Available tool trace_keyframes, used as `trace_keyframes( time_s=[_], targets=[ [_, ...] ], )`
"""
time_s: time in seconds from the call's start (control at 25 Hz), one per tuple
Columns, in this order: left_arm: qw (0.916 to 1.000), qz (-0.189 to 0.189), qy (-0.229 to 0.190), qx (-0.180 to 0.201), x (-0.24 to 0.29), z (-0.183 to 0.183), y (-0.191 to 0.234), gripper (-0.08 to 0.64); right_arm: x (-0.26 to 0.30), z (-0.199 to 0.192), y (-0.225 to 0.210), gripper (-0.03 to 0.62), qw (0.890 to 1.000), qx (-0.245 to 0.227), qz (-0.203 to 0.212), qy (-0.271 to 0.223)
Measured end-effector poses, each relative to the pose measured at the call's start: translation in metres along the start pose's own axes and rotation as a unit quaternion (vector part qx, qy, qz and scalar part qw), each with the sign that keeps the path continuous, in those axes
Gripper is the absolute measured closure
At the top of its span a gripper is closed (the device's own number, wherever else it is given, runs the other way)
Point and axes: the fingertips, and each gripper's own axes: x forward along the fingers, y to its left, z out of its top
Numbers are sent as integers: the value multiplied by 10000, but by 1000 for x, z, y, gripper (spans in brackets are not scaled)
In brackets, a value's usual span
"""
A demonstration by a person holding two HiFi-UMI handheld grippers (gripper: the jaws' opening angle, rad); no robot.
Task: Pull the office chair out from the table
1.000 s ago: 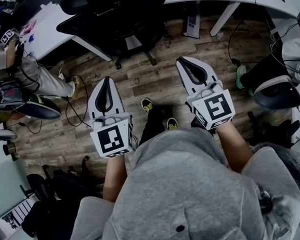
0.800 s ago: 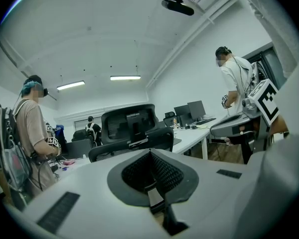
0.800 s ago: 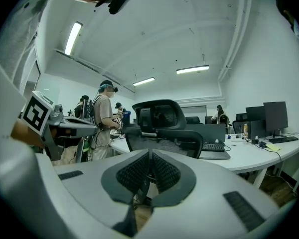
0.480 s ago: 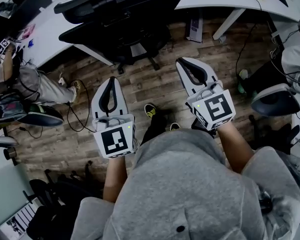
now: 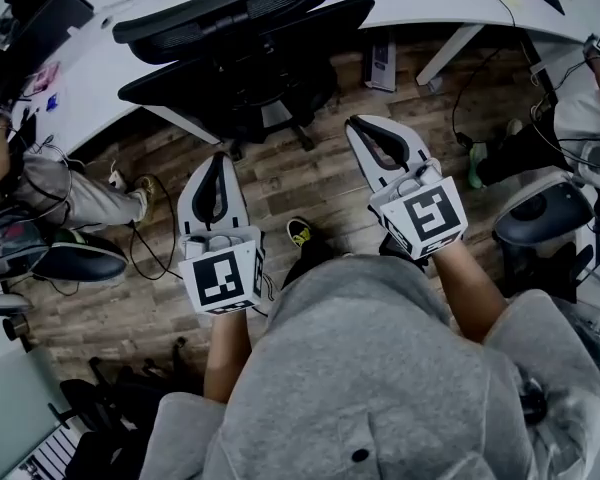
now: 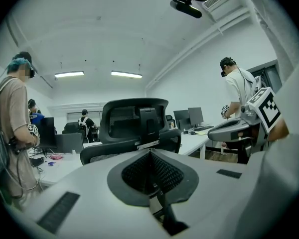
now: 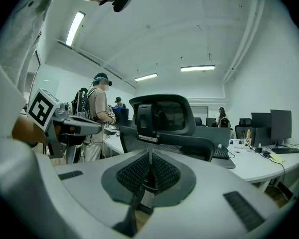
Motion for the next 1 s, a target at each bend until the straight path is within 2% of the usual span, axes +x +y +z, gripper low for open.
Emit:
trace_keyframes(
  time_s=[0.56, 1.0],
  targets=[
    [9999, -37, -142, 6, 20, 2, 63, 548, 46, 23, 0, 554, 9992, -217, -333, -59],
    [9999, 31, -101, 40, 38, 6, 84, 548, 53, 43, -26, 554, 9979, -379, -517, -91]
  ],
)
